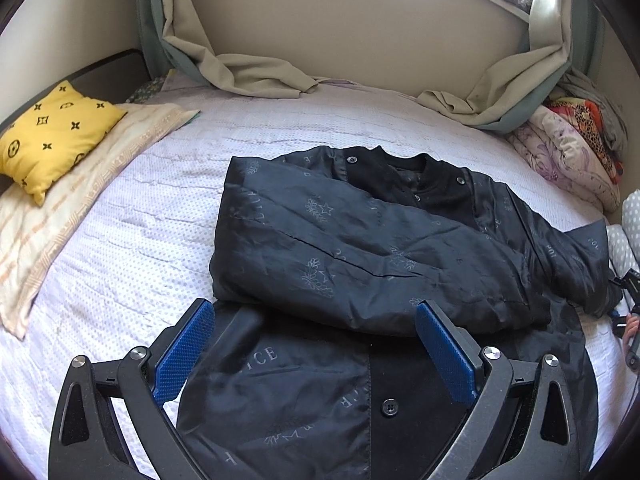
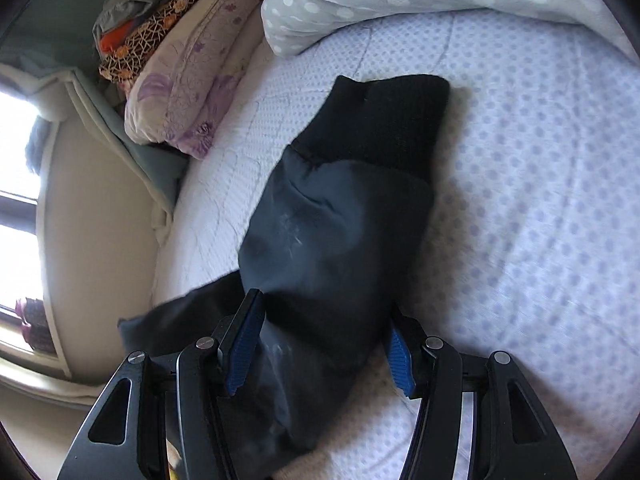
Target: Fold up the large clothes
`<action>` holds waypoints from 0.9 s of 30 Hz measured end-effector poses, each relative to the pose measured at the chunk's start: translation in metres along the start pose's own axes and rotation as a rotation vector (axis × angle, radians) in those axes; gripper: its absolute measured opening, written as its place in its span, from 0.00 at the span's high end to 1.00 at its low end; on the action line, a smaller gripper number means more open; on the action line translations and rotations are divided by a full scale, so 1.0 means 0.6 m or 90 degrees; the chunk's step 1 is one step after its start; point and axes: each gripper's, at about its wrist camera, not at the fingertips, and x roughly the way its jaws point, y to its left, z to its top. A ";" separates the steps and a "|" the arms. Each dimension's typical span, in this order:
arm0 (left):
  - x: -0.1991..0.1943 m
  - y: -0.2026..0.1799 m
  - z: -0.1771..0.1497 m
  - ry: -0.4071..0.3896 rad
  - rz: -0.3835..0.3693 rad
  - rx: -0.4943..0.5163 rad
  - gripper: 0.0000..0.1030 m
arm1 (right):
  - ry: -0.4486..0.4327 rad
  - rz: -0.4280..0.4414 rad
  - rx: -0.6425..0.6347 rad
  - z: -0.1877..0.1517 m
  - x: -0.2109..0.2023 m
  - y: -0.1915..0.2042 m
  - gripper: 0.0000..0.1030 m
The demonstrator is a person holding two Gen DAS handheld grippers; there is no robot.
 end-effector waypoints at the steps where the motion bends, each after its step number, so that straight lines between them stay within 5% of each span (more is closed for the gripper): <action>1: 0.001 0.002 0.001 0.001 -0.002 -0.004 0.01 | -0.004 0.005 0.001 0.002 0.005 0.003 0.47; 4: 0.004 0.007 0.003 0.003 0.000 -0.010 0.01 | -0.008 0.006 -0.016 0.005 0.013 0.009 0.55; 6: 0.004 0.010 0.003 0.003 0.000 -0.014 0.01 | -0.001 -0.008 -0.029 0.006 0.014 0.012 0.85; 8: 0.004 0.013 0.004 0.002 0.000 -0.017 0.01 | -0.002 -0.009 -0.040 0.008 0.009 0.015 0.89; 17: -0.011 0.009 0.009 -0.018 -0.004 -0.020 0.01 | -0.131 0.043 -0.241 -0.036 -0.117 0.169 0.91; 27: -0.022 -0.002 0.007 -0.030 -0.003 -0.010 0.01 | -0.251 0.122 -0.605 -0.262 -0.232 0.366 0.91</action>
